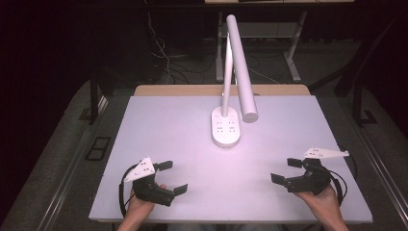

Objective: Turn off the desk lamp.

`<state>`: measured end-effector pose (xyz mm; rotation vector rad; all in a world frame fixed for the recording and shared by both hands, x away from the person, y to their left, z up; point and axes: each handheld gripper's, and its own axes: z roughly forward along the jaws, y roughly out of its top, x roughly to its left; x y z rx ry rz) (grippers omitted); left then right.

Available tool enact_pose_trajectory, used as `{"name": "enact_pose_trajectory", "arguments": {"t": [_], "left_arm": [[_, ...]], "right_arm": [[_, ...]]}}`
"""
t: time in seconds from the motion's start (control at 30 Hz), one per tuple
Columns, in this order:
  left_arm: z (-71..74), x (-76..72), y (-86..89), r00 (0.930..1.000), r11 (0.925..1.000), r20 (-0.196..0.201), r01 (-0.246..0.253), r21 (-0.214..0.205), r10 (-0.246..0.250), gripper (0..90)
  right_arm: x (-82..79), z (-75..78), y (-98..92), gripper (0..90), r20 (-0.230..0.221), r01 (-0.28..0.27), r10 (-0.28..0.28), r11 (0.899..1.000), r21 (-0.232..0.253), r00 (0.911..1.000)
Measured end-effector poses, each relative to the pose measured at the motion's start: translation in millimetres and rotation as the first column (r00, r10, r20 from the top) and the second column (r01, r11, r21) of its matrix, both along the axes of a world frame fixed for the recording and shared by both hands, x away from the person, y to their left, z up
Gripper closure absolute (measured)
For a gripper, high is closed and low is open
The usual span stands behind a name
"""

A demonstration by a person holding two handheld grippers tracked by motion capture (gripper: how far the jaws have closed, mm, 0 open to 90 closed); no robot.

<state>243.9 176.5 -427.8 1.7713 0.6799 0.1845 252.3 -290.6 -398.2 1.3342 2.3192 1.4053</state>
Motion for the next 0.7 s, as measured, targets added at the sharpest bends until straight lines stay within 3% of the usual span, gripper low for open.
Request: {"name": "enact_pose_trajectory", "arguments": {"t": [0.7], "left_arm": [[0.2, 0.9, 3.7, 0.9999, 0.9999, 0.002, -0.014, -0.004, 0.014, 0.0]], "right_arm": [[21.5, 13.9, 6.4, 1.2, -0.014, -0.064, 0.064, 0.998, -0.015, 0.9979]]}}
